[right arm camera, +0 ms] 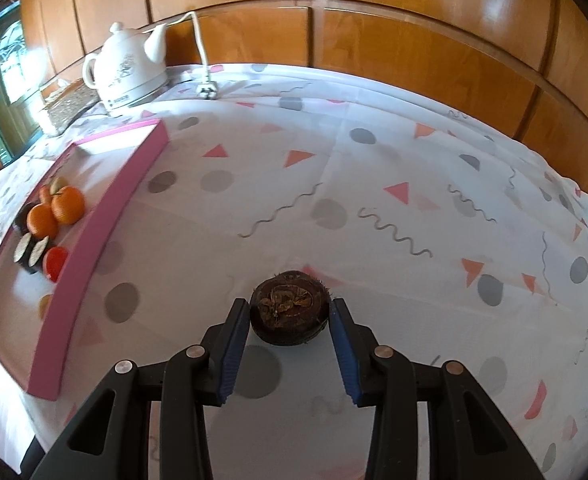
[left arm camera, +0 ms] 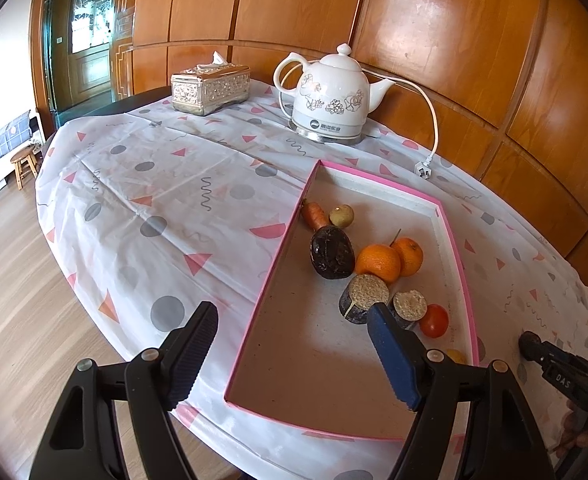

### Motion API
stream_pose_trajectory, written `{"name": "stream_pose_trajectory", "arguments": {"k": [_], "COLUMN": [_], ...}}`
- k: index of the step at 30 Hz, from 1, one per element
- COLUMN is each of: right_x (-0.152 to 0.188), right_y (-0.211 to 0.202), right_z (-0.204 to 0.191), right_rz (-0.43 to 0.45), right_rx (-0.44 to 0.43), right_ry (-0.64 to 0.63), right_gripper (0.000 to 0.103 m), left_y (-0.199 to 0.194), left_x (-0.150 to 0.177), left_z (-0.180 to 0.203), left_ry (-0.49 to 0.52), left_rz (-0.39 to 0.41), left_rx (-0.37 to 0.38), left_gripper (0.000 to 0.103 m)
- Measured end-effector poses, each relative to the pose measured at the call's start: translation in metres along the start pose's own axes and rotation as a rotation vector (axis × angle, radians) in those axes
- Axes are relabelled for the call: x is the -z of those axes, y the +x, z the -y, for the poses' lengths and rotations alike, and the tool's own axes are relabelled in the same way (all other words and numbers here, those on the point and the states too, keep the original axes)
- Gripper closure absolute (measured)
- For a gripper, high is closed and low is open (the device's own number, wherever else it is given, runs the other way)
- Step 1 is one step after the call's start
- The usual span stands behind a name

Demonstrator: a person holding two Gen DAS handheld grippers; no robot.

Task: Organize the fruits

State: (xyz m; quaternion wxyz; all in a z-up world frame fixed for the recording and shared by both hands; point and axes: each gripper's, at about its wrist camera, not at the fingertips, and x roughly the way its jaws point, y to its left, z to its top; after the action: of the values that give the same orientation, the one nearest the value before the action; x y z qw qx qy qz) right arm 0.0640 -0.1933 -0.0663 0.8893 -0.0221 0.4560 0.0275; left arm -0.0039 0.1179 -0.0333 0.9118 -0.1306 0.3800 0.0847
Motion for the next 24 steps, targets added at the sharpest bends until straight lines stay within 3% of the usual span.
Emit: {"name": "stream_pose_trajectory", "arguments": {"k": [12,16,21,23,24], "right_x": [0.004,-0.003,-0.007,-0.003,0.0], "right_y": [-0.018,-0.027,-0.026,-0.024,-0.025], "right_z": [-0.022,-0.031,-0.028,-0.019,-0.016], "right_rz": [0.02,0.051,0.047,0.024,0.023], "right_rx": [-0.094,-0.115,-0.105,-0.148,-0.142], "right_ry": [-0.029,-0.049,-0.036,-0.006,0.0], "right_gripper": [0.064,0.088,0.088,0.079,0.068], "left_y": [-0.002,-0.001,-0.001,-0.002,-0.002], "left_x": [-0.001,-0.001,-0.001,-0.001,-0.001], "left_z": [-0.004,-0.005,-0.007,-0.008,-0.008], "left_ry": [-0.021,-0.023,-0.028,-0.031,-0.032], "left_rz": [0.004,0.004,0.004,0.006,0.007], "left_rx": [0.006,0.007,0.008,0.01,0.011], "left_gripper": [0.025,0.025,0.025,0.025,0.025]}}
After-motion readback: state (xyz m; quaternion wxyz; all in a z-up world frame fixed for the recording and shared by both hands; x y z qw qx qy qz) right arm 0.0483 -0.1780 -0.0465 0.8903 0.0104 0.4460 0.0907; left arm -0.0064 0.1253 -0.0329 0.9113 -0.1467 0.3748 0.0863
